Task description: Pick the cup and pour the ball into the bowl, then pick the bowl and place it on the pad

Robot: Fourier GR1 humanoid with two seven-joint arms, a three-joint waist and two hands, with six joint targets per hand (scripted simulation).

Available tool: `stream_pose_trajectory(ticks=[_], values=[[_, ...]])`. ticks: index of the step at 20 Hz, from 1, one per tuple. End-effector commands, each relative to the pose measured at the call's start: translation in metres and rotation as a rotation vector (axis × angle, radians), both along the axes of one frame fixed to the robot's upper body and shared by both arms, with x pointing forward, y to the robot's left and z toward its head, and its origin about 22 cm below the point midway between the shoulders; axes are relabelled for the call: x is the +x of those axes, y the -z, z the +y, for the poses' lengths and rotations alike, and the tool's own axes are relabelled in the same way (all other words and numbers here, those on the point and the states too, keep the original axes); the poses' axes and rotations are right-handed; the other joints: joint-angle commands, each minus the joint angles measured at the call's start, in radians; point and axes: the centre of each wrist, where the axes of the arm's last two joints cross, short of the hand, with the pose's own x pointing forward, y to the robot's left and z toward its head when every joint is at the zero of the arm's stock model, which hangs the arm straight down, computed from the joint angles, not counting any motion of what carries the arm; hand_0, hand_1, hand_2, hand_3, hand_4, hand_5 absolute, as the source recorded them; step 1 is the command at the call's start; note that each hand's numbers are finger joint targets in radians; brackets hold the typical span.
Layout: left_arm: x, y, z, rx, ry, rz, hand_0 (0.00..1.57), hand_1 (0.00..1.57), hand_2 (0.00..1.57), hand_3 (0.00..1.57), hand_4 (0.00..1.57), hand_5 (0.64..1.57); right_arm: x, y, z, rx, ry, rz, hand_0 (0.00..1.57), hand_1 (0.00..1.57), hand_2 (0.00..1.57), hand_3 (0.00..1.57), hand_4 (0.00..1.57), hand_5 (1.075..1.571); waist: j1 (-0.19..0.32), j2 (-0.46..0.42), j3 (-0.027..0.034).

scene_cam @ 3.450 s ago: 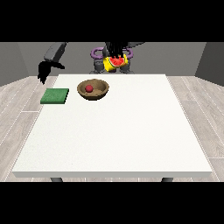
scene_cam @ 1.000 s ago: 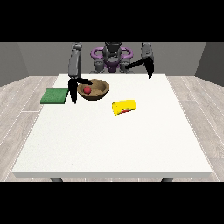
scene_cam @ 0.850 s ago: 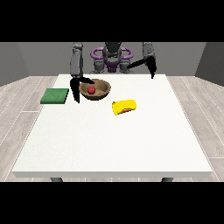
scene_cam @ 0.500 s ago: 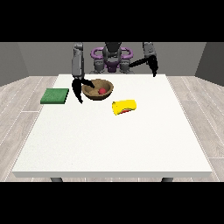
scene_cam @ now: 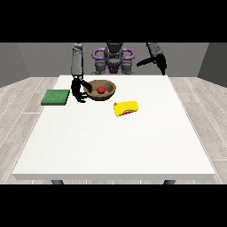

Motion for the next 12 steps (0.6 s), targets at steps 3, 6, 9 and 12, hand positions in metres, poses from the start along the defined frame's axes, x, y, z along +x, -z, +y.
stream_pose_trajectory(ticks=[3,6,9,12], values=[[0.006,0.007,0.043,-0.044,-0.128,0.050,0.00,0.00,0.00,0.00,0.00,1.570,0.014,-0.016,0.019,-0.062,-0.082,0.131,1.57,1.57,1.57,1.57,1.03,1.554,-0.113,-0.054,0.0123],[-0.005,0.033,0.049,-0.037,-0.136,0.104,0.00,0.00,0.00,0.00,0.00,1.571,0.038,-0.051,0.022,-0.010,-0.098,0.192,1.57,1.57,1.57,1.57,1.05,1.553,-0.130,-0.108,0.0120],[-0.011,0.037,0.041,-0.019,-0.117,0.074,0.00,0.00,0.00,0.00,0.00,1.570,0.042,-0.067,-0.012,0.027,-0.037,0.156,1.57,1.57,1.57,1.57,1.05,1.553,-0.097,-0.084,0.0128],[-0.013,0.040,0.034,-0.022,-0.157,0.095,0.00,0.00,0.00,0.00,0.00,1.570,0.031,-0.077,-0.066,-0.010,-0.057,0.162,1.57,1.57,1.57,1.57,1.06,1.562,-0.126,-0.096,0.0131]])
